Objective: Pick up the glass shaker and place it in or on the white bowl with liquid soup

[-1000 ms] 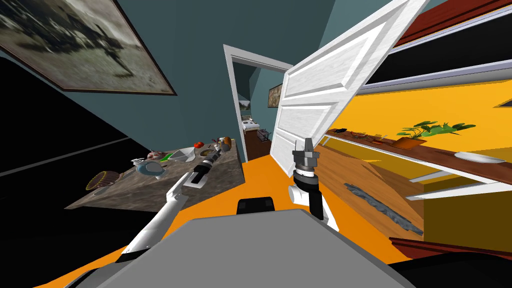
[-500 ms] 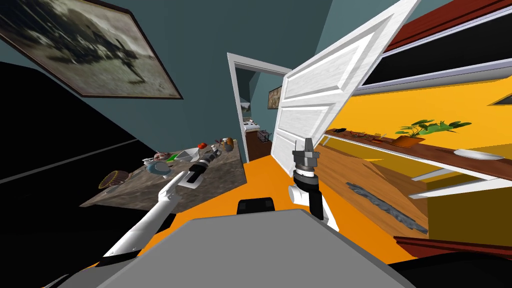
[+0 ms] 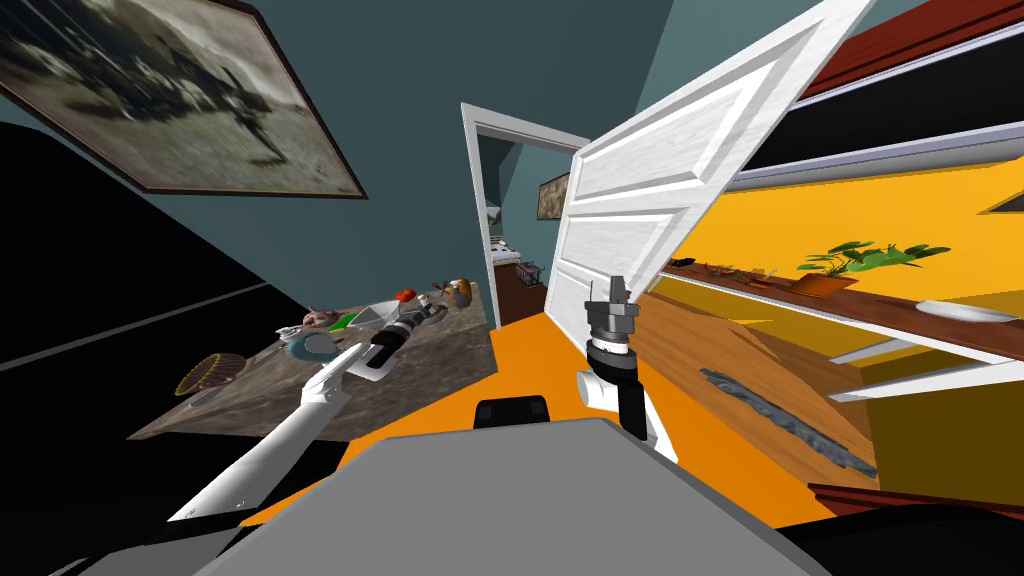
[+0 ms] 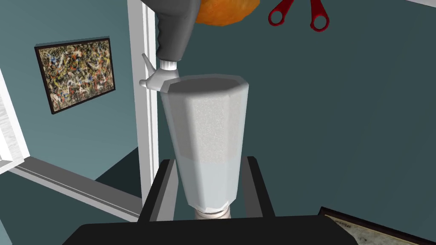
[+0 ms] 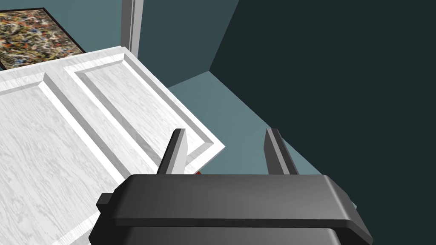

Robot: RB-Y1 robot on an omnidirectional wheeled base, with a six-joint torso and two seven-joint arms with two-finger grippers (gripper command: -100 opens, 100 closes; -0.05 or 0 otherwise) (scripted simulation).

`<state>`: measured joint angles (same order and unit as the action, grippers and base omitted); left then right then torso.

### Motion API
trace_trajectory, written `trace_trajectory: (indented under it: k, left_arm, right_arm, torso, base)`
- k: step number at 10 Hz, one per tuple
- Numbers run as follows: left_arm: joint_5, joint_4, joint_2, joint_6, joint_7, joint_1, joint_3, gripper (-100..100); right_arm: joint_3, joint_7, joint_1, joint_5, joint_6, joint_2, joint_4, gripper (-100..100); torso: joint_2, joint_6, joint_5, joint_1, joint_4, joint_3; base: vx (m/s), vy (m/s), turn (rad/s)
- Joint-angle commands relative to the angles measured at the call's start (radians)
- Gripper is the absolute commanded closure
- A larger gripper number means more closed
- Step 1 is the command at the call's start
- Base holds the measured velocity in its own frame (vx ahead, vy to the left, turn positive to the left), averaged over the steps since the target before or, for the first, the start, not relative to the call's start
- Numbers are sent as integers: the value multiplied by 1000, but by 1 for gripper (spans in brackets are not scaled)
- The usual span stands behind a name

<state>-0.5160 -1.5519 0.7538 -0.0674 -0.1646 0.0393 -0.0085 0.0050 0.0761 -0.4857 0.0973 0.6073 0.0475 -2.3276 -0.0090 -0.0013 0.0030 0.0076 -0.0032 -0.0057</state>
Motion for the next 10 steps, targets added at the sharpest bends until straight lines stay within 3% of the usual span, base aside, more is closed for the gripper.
trace_trajectory:
  k: [1, 4, 5, 6, 10]
  left_arm:
    - [-11, 7, 29, -1, 28, 8, -8, 100]
    - [-43, 40, 94, -9, 91, 17, -31, 100]
    - [-34, 31, 85, -6, 79, 17, -26, 100]
    - [-35, 32, 88, -6, 84, 17, -26, -100]
    - [-35, 32, 88, -6, 83, 17, -25, -100]
  right_arm:
    - [0, 0, 0, 0, 0, 0, 0, 0]
    - [0, 0, 0, 0, 0, 0, 0, 0]
    - [0, 0, 0, 0, 0, 0, 0, 0]
    - [0, 0, 0, 0, 0, 0, 0, 0]
    - [0, 0, 0, 0, 0, 0, 0, 0]
  torso:
    - [0, 0, 0, 0, 0, 0]
    - [-2, 0, -1, 1, 0, -1]
    - [-2, 1, -1, 1, 0, -1]
    - [2, 1, -1, -4, 0, 1]
    - [7, 1, -3, -10, 2, 4]
  base:
    - [95, 97, -13]
    - [122, 131, -29]
    - [54, 65, -5]
    - [11, 14, 0]
    - [1, 2, 0]
